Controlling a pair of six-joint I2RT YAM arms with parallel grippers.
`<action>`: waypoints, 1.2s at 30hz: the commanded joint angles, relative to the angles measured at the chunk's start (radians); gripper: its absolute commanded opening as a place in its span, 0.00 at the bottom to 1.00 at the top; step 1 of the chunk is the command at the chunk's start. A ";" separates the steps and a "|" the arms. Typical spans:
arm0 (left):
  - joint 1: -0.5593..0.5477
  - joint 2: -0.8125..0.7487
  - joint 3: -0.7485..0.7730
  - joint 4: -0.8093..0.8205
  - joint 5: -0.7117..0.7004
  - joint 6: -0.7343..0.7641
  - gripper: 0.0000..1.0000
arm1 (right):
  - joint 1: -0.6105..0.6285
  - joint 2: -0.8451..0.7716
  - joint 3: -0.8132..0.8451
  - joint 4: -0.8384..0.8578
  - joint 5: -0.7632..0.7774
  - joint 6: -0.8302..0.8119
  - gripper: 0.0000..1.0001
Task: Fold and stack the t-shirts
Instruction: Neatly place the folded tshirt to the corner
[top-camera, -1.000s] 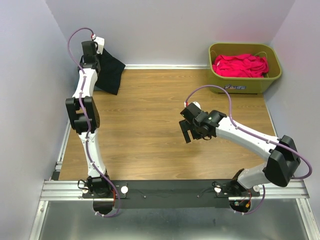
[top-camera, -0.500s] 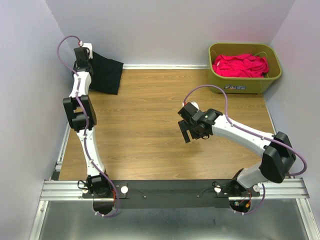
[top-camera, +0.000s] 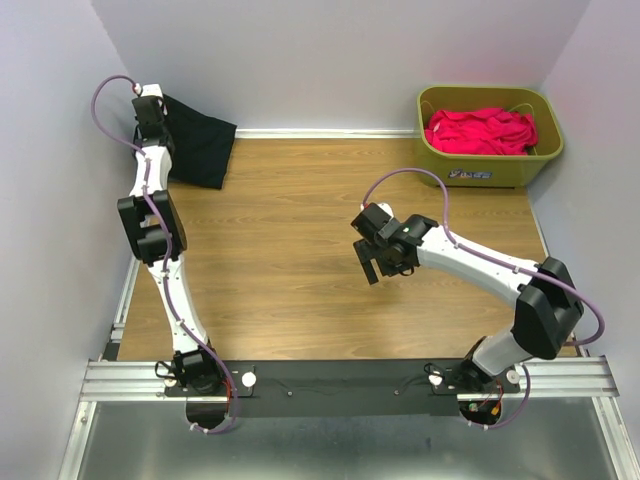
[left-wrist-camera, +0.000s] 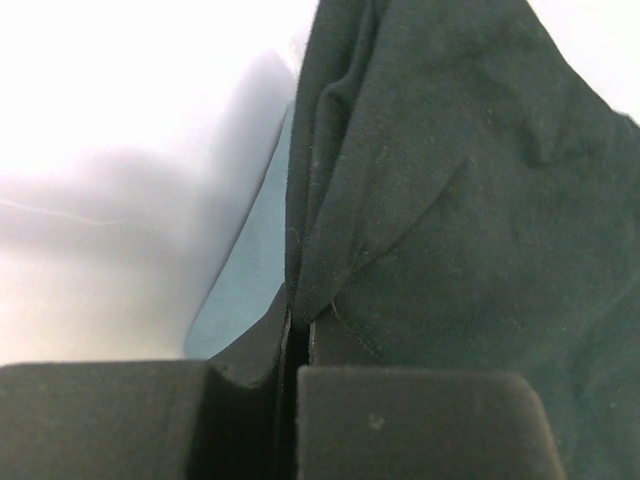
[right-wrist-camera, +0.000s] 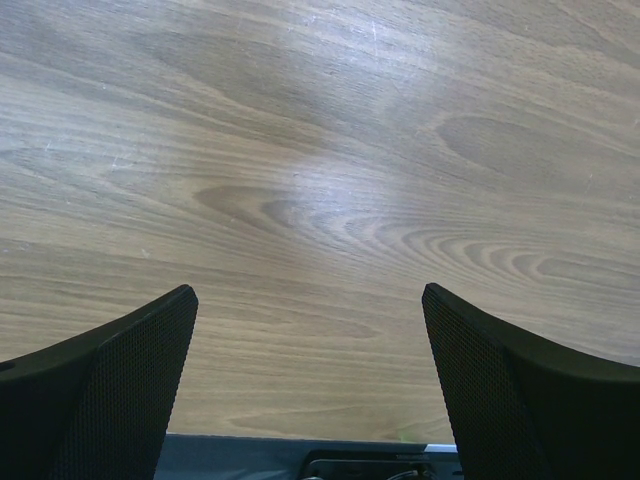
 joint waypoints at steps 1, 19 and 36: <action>0.040 0.025 0.007 0.092 -0.025 -0.089 0.00 | -0.007 0.017 0.028 -0.020 0.036 -0.006 1.00; 0.074 0.018 -0.033 0.124 -0.031 -0.170 0.16 | -0.007 0.042 0.035 -0.019 0.035 -0.004 1.00; 0.022 -0.257 -0.192 0.116 -0.002 -0.161 0.82 | -0.031 0.029 0.068 -0.020 0.113 0.037 1.00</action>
